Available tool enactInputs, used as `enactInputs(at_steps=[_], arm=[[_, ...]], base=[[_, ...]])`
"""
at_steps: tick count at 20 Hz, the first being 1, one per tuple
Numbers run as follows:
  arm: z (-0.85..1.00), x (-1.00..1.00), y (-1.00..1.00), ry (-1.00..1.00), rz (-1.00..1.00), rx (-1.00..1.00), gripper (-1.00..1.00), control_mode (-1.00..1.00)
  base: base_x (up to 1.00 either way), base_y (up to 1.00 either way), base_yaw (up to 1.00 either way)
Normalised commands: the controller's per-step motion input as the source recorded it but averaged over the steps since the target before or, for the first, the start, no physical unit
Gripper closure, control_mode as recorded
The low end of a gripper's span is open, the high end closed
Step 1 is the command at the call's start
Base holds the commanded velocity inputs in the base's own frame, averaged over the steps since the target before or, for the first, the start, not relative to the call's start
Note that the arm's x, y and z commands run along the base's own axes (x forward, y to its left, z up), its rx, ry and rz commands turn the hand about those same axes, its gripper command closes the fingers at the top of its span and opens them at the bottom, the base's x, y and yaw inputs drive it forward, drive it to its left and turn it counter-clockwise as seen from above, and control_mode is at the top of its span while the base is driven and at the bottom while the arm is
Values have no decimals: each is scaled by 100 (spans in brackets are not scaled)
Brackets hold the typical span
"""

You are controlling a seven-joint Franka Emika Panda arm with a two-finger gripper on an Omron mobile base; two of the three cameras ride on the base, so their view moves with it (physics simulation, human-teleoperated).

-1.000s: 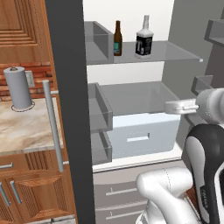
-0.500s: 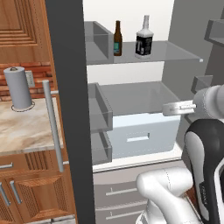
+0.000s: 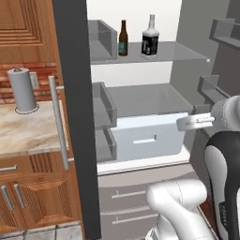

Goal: Place the beer and liquor on the top shelf of the fridge to keep them out of children's reach, and place the onion on lower shelves for easy access.

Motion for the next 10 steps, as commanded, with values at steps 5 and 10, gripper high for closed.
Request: enactInputs(at_steps=[5, 10], arm=[[0, 0, 0, 0, 0, 0, -100, 100], [0, 0, 0, 0, 0, 0, -100, 100]], base=[[-77, 6, 2], [-60, 35, 1]])
